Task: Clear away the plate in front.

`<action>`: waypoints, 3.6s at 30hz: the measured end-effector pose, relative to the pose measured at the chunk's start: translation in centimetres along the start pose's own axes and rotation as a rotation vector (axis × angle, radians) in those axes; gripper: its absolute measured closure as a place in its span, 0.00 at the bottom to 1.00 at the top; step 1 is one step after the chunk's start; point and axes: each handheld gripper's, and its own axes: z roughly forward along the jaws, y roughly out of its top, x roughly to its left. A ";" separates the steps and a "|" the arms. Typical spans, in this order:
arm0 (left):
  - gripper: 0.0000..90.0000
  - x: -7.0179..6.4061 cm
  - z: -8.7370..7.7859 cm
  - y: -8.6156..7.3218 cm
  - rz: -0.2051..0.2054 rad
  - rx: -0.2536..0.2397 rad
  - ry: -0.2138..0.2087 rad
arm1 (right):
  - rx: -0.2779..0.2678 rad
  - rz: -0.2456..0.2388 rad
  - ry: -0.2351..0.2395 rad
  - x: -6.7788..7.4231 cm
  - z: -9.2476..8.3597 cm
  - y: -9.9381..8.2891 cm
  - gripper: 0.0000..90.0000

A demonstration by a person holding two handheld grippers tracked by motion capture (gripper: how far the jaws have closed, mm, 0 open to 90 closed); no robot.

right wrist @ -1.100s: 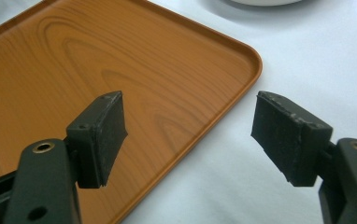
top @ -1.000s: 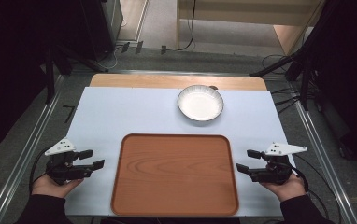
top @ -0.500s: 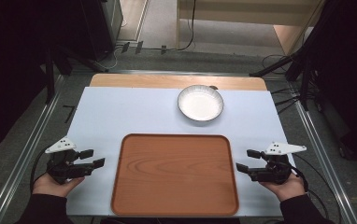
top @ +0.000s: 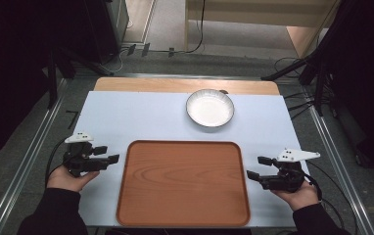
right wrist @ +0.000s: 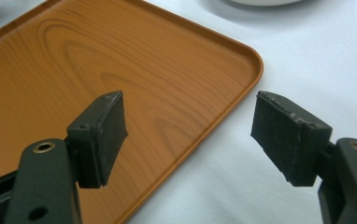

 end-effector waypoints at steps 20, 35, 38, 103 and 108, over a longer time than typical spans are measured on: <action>0.40 -1.9 6.2 8.3 0.024 0.045 -0.062 | 0.023 0.003 0.000 0.1 0.0 -0.1 0.30; 0.40 -2.8 10.2 13.9 0.053 0.058 -0.059 | 0.020 -0.001 0.006 0.2 0.2 -0.1 0.30; 0.40 -3.1 11.1 14.9 0.063 0.071 -0.065 | 0.023 -0.004 0.011 0.2 0.3 -0.2 0.30; 0.93 -2.3 26.5 17.7 -0.685 -0.166 -0.234 | -0.010 -0.022 0.012 -0.5 0.0 0.6 0.32; 0.93 -1.6 24.3 18.4 -0.654 -0.152 -0.261 | -0.005 -0.018 0.009 -0.6 0.0 0.5 0.32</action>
